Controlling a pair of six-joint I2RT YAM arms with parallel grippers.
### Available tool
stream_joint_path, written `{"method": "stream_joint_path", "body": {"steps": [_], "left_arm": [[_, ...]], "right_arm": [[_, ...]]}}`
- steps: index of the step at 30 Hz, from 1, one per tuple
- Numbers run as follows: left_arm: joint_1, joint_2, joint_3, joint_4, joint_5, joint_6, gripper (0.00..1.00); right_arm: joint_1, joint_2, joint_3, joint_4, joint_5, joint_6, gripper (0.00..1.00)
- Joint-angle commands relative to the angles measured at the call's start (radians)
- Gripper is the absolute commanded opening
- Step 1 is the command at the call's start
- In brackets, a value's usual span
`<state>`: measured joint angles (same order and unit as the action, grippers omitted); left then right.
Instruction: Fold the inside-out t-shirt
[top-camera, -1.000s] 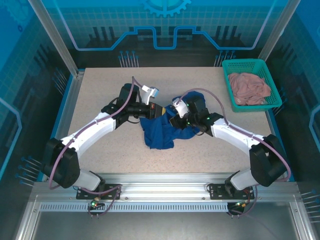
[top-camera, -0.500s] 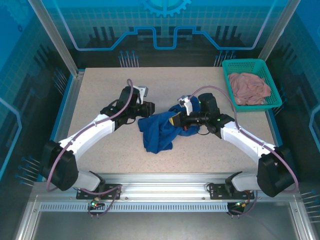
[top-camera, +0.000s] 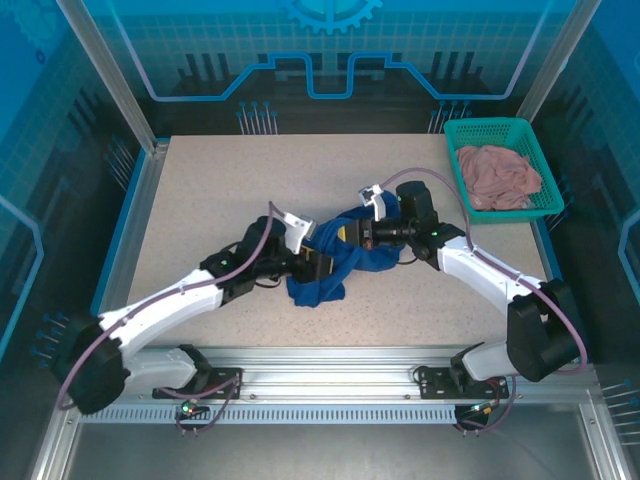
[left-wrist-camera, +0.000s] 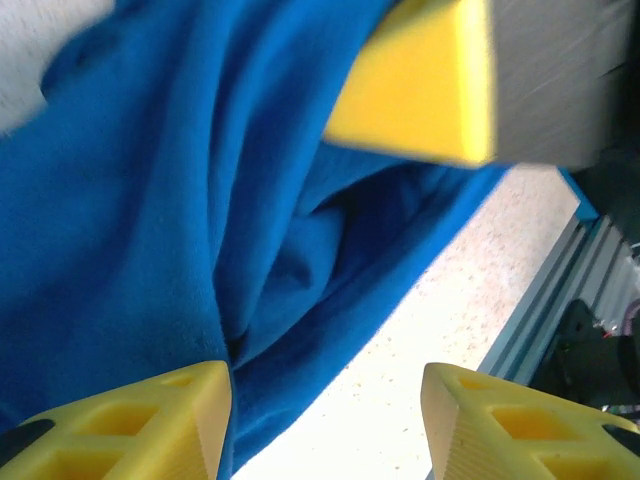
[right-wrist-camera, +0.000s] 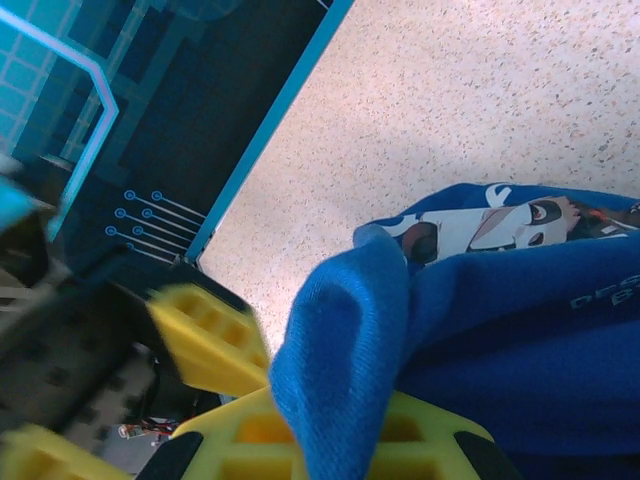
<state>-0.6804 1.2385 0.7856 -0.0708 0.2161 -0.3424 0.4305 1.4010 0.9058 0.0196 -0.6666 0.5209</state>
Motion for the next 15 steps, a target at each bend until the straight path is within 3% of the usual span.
{"method": "stream_joint_path", "body": {"steps": [1,7,12,15], "left_arm": [[0.000,0.068,0.055,0.048,0.002,-0.018,0.54],[0.017,0.152,0.131,-0.004,-0.132,-0.006,0.54],[0.040,0.188,0.152,0.050,-0.075,-0.015,0.53],[0.052,0.212,0.169,0.091,-0.018,-0.023,0.41]], "right_arm": [[-0.022,-0.003,0.035,-0.002,-0.024,0.019,0.00],[-0.036,-0.026,0.025,-0.022,-0.024,0.004,0.00],[-0.037,-0.020,0.025,-0.024,-0.043,-0.010,0.00],[-0.037,-0.018,0.029,-0.029,-0.064,-0.028,0.00]]}}
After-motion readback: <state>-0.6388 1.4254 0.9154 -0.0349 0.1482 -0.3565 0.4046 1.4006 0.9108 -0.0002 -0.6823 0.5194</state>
